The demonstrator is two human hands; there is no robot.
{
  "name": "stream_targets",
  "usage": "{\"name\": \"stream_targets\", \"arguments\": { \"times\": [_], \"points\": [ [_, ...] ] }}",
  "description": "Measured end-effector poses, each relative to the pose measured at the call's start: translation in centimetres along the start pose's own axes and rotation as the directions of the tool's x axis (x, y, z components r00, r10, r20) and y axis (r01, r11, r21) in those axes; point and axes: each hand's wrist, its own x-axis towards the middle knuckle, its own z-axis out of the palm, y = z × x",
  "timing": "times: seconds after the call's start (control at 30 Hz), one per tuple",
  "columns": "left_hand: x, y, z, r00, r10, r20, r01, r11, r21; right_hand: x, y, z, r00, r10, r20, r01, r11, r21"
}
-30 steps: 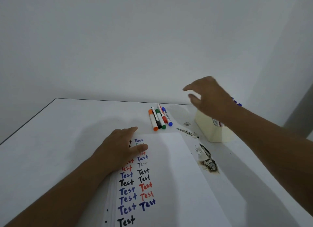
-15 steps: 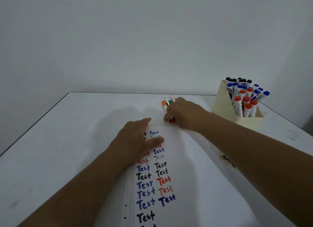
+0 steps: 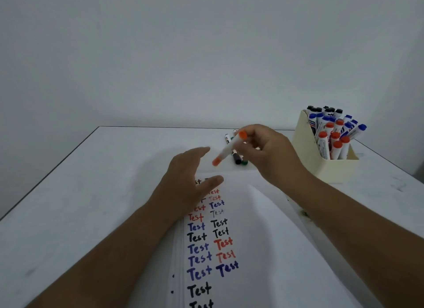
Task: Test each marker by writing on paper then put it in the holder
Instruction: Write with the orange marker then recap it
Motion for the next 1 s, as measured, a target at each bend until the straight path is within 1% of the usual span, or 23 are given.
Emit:
{"name": "stream_targets", "arguments": {
  "times": [0.03,0.07,0.1,0.13,0.2,0.27,0.37,0.47,0.53,0.6,0.67,0.73,0.77,0.83,0.9,0.97,1.0],
  "points": [
    [-0.1,0.2,-0.1,0.999,0.045,-0.017,-0.045,0.999,-0.02,-0.9,-0.8,0.0,0.997,0.082,-0.005,-0.079,0.98,0.185],
    [-0.2,0.7,-0.2,0.996,0.085,-0.018,-0.086,0.996,-0.034,-1.8,-1.5,-0.1,0.99,0.143,0.008,-0.136,0.928,0.347],
    [-0.3,1.2,-0.2,0.993,0.118,-0.01,-0.119,0.992,-0.046,-2.5,-2.0,0.0,0.982,0.186,0.024,-0.175,0.864,0.473],
    [-0.5,1.7,-0.1,0.989,0.148,-0.005,-0.148,0.987,-0.057,-3.3,-2.6,0.0,0.976,0.216,0.038,-0.2,0.804,0.559],
    [-0.7,2.4,0.0,0.979,0.202,-0.024,-0.204,0.977,-0.068,-4.5,-3.5,0.0,0.966,0.253,0.048,-0.224,0.736,0.639],
    [-0.8,2.4,-0.2,0.973,0.227,-0.05,-0.23,0.971,-0.068,-5.5,-4.3,0.1,0.967,0.253,0.037,-0.215,0.725,0.654],
    [-1.1,2.1,-0.6,0.976,0.212,-0.05,-0.214,0.976,-0.047,-6.3,-5.0,0.3,0.975,0.22,0.018,-0.182,0.751,0.635],
    [-1.3,2.3,-0.9,0.963,0.252,-0.101,-0.253,0.967,-0.003,-6.3,-5.3,0.1,0.972,0.232,0.039,-0.199,0.723,0.662],
    [-1.2,2.3,-0.9,0.96,0.25,-0.13,-0.253,0.967,-0.01,-6.3,-5.5,-0.2,0.972,0.232,0.045,-0.203,0.718,0.666],
    [-1.1,2.1,-1.0,0.96,0.237,-0.151,-0.25,0.966,-0.07,-6.4,-5.7,-0.3,0.977,0.209,0.031,-0.184,0.769,0.612],
    [-1.3,1.9,-1.0,0.961,0.231,-0.15,-0.257,0.95,-0.179,-6.6,-5.8,-0.3,0.982,0.191,0.01,-0.164,0.814,0.557],
    [-1.5,1.4,-1.2,0.963,0.221,-0.158,-0.255,0.934,-0.249,-6.8,-6.0,-0.4,0.971,0.235,-0.031,-0.179,0.812,0.555],
    [-1.5,1.1,-1.4,0.967,0.202,-0.158,-0.237,0.94,-0.246,-6.9,-6.1,-0.5,0.957,0.287,-0.044,-0.207,0.782,0.588],
    [-1.3,0.4,-1.6,0.984,0.128,-0.123,-0.148,0.973,-0.176,-7.6,-6.3,-0.7,0.908,0.419,-0.018,-0.297,0.672,0.678],
    [-0.9,-0.2,-1.4,0.998,0.051,-0.041,-0.052,0.998,-0.036,-8.8,-6.1,-0.7,0.876,0.475,0.085,-0.39,0.593,0.705],
    [-0.5,-0.8,-1.0,0.998,-0.013,0.06,0.008,0.995,0.095,-10.3,-5.4,-0.4,0.864,0.454,0.219,-0.474,0.584,0.659],
    [-0.3,-1.1,-0.7,0.994,-0.038,0.107,0.022,0.989,0.145,-11.1,-4.8,-0.3,0.856,0.44,0.271,-0.508,0.615,0.604]
  ]
}}
